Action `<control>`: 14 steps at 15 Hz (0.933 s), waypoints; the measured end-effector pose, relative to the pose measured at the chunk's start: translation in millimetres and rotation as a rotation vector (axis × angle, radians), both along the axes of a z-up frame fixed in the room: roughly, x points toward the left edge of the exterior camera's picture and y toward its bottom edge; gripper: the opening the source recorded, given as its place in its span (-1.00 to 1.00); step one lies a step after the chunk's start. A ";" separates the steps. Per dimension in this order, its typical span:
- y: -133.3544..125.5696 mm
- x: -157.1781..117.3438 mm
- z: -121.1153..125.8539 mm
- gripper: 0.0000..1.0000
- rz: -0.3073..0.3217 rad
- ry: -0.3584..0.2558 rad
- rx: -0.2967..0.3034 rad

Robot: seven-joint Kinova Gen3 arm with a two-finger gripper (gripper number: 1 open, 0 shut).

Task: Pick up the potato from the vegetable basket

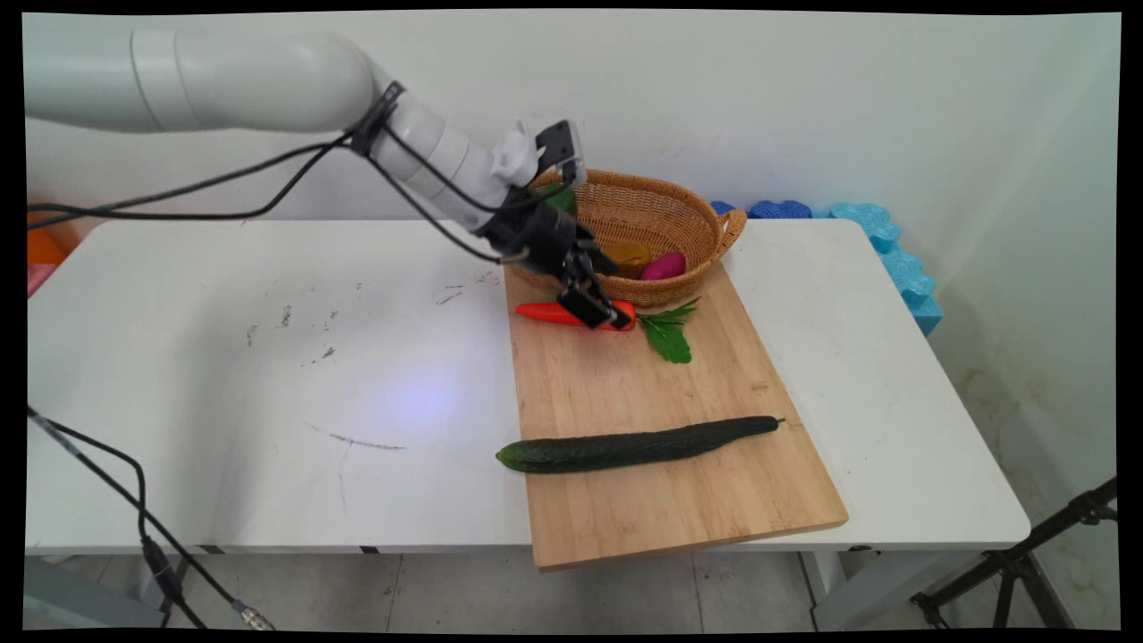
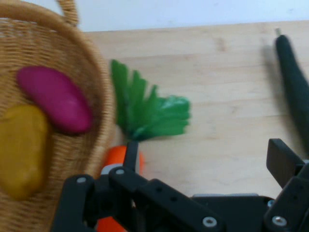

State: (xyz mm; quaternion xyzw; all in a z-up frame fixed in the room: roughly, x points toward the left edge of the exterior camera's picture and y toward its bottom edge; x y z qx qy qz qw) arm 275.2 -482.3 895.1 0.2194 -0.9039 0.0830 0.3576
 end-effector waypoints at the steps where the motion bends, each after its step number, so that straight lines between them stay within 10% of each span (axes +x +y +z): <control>1: -8.9 1.8 3.2 1.00 -0.002 -0.019 -0.019; 14: -101.8 -5.4 -8.0 1.00 -0.013 -0.208 -0.128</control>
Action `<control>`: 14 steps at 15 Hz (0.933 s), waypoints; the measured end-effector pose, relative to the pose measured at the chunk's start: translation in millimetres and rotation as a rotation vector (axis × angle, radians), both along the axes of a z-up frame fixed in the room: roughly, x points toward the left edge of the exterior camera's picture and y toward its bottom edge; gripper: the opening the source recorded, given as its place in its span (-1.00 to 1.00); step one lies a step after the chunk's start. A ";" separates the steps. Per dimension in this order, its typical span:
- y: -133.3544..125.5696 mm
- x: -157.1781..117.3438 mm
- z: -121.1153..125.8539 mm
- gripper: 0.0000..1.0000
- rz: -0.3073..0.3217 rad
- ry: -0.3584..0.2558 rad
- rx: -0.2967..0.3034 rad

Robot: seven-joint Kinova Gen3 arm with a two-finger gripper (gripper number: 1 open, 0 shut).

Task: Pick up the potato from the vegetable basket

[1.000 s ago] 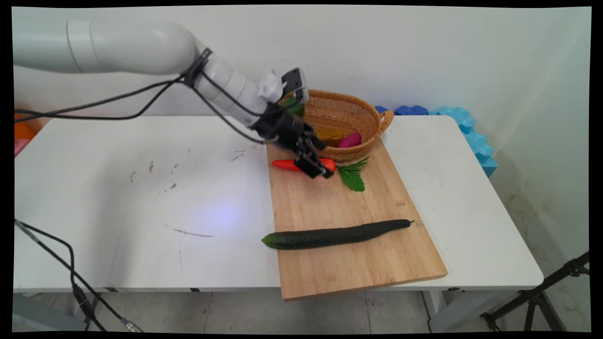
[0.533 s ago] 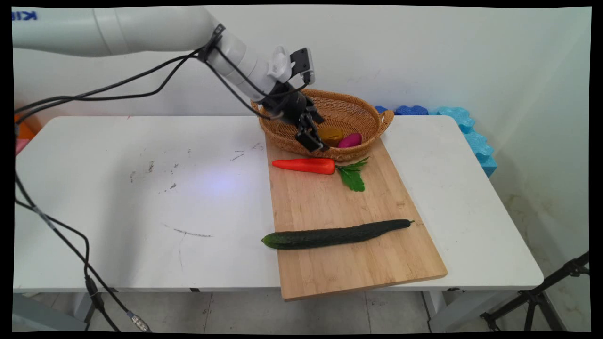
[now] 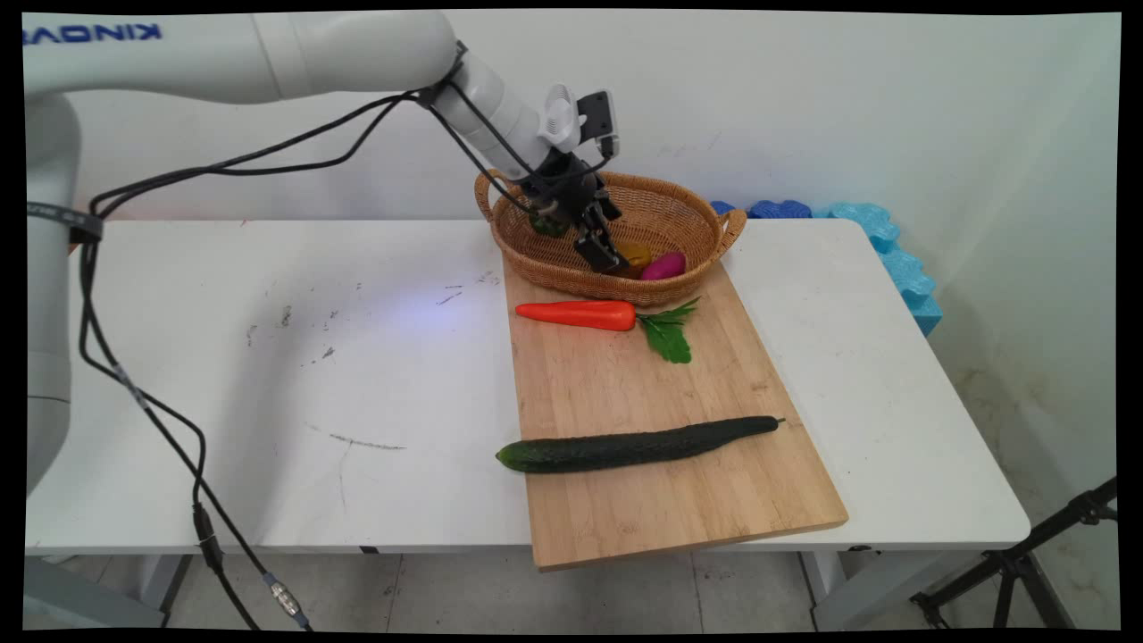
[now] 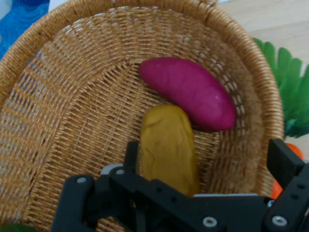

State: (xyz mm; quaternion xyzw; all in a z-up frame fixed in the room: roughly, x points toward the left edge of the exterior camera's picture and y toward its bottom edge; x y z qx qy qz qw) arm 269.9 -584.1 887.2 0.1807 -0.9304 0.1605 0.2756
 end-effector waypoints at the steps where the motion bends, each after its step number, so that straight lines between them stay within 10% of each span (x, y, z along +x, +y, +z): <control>1: -5.0 -1.9 -3.5 1.00 0.003 -0.009 0.003; 14: -59.9 -22.6 -48.1 1.00 0.081 -0.062 0.061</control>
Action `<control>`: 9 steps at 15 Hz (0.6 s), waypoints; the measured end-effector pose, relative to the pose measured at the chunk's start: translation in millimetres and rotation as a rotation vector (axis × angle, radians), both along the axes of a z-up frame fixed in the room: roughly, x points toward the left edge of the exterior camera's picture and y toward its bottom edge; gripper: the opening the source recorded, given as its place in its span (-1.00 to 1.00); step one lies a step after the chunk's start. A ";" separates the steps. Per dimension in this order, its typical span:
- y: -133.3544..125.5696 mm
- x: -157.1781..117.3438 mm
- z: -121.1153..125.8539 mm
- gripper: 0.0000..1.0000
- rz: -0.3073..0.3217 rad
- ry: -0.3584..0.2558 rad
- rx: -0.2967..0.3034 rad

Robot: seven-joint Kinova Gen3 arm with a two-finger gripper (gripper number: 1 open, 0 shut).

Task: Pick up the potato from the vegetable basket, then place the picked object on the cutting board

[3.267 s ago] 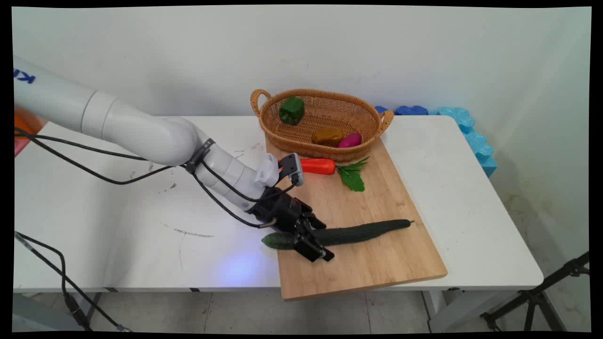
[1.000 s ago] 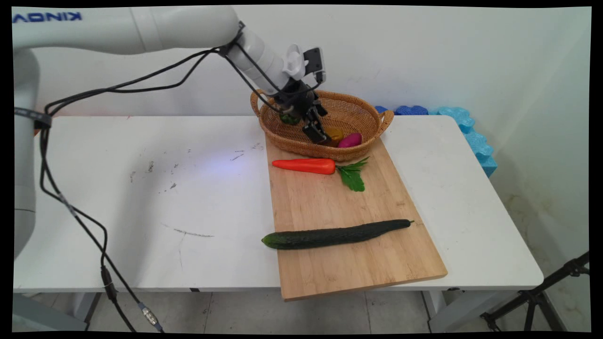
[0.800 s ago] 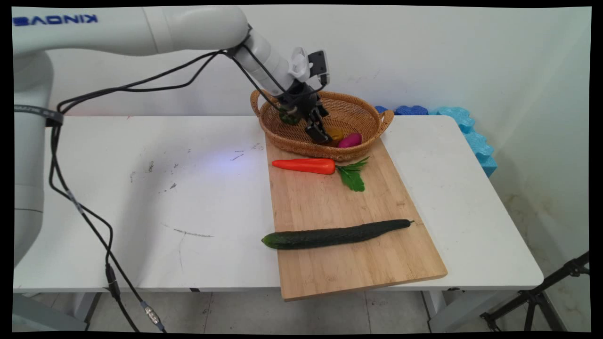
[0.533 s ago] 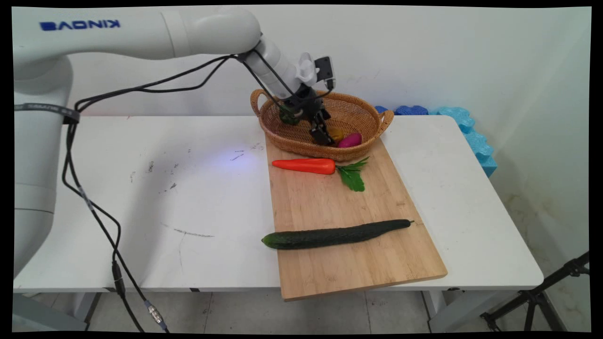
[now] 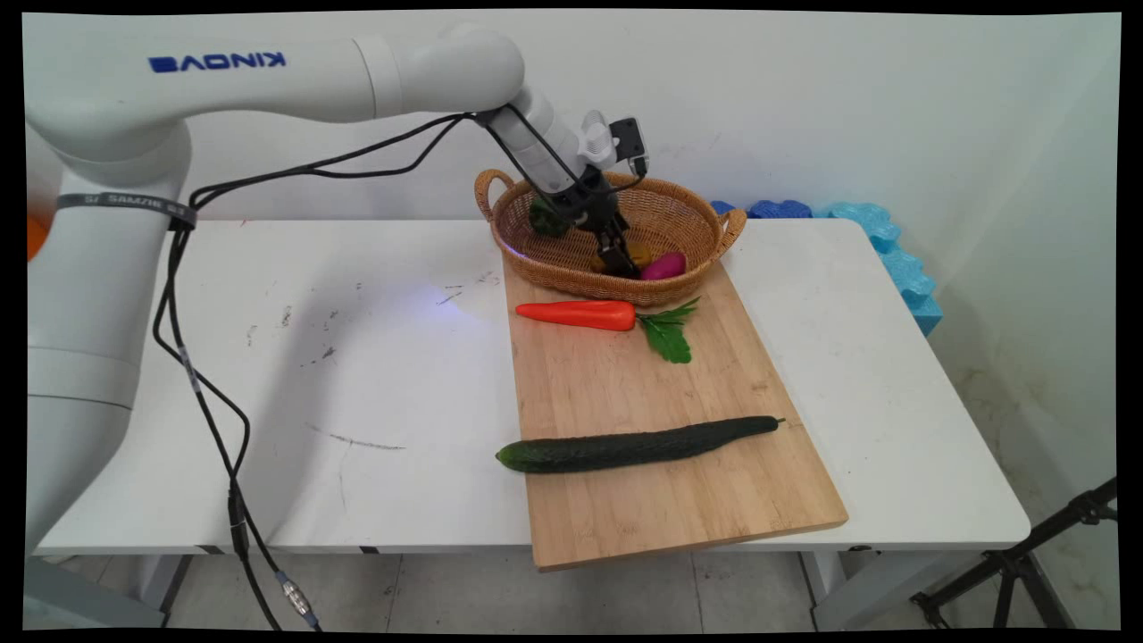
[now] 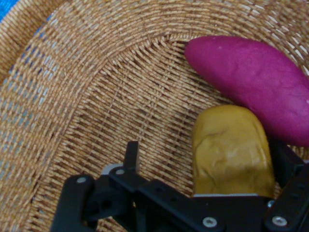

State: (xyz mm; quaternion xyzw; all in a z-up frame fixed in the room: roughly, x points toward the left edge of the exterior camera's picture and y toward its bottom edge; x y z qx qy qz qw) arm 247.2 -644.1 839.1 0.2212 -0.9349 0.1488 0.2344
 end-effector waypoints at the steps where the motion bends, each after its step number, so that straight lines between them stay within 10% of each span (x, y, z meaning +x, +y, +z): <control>1: -2.3 -0.6 -2.1 1.00 0.006 -0.002 0.005; 2: -4.7 -1.1 -4.3 1.00 0.013 -0.003 0.011; 3: -6.9 -1.7 -6.1 -1.00 0.019 -0.004 0.016; 9: -13.2 -3.9 -11.2 -1.00 0.035 -0.007 0.037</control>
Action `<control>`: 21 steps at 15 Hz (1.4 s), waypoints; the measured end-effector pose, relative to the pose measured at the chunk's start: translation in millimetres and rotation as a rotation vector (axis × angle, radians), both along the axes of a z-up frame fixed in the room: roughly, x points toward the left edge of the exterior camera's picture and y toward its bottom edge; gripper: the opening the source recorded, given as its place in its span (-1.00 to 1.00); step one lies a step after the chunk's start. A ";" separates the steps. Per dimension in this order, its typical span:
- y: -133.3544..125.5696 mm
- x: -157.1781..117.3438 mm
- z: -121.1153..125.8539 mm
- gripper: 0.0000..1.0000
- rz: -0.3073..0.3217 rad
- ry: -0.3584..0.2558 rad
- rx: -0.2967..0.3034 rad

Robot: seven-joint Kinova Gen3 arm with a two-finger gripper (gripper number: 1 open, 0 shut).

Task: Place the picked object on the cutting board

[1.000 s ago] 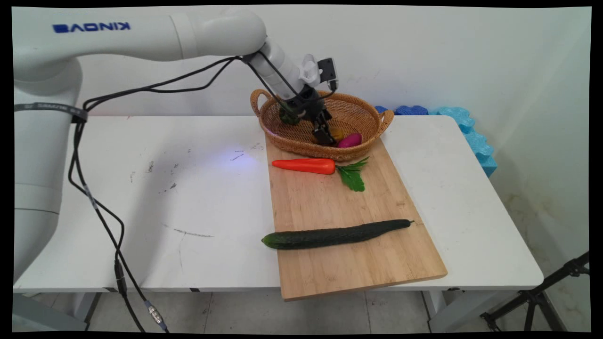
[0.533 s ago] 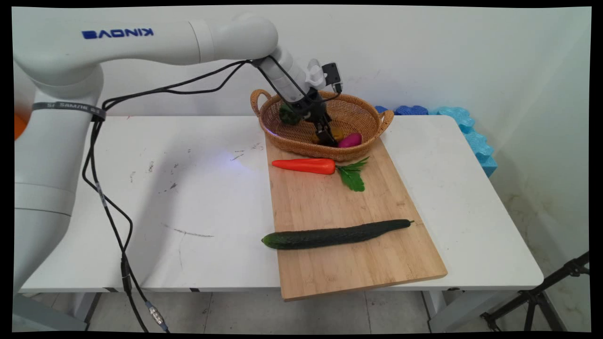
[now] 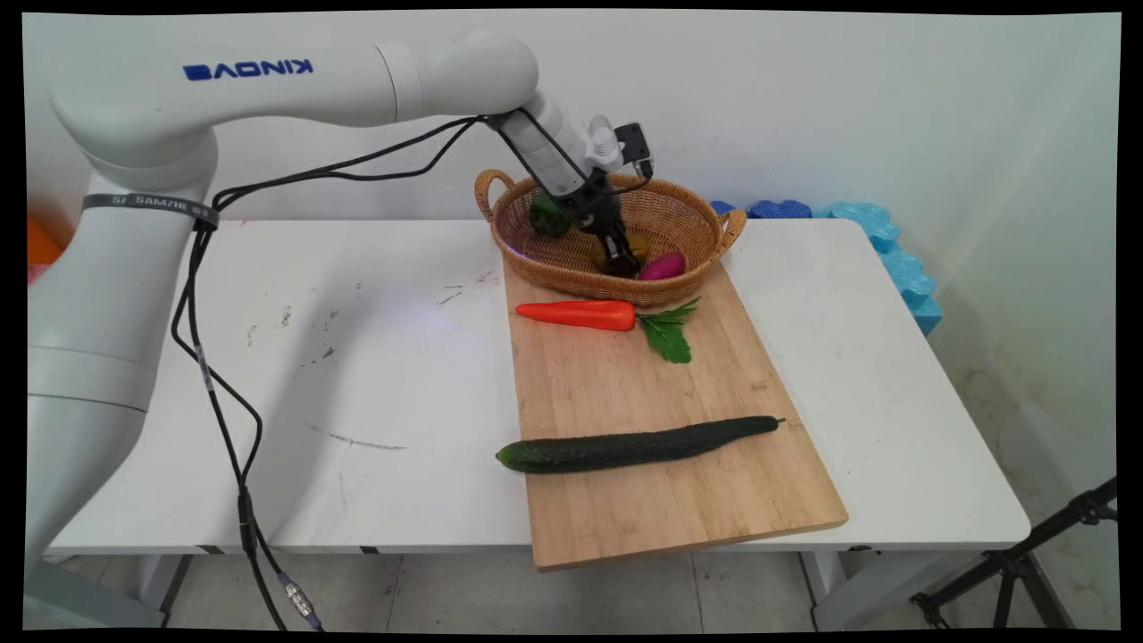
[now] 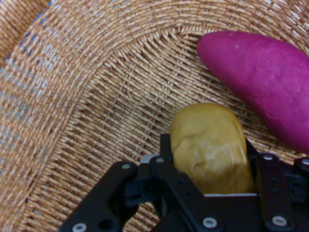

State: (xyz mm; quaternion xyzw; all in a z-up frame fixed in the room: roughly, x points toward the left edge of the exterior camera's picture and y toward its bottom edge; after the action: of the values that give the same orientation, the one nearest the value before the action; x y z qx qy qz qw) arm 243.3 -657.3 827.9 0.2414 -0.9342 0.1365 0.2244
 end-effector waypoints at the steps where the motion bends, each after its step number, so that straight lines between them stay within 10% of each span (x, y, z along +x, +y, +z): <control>1: -0.3 -0.2 0.1 -1.00 0.001 0.000 0.001; 12: 5.7 1.1 29.2 -1.00 -0.002 0.013 -0.031; 21: 66.3 -2.4 82.2 -1.00 -0.048 0.054 -0.059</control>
State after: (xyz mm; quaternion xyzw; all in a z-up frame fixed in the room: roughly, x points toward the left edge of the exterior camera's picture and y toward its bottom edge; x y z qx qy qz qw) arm 240.9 -591.0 910.1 0.2158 -0.9289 0.1523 0.2596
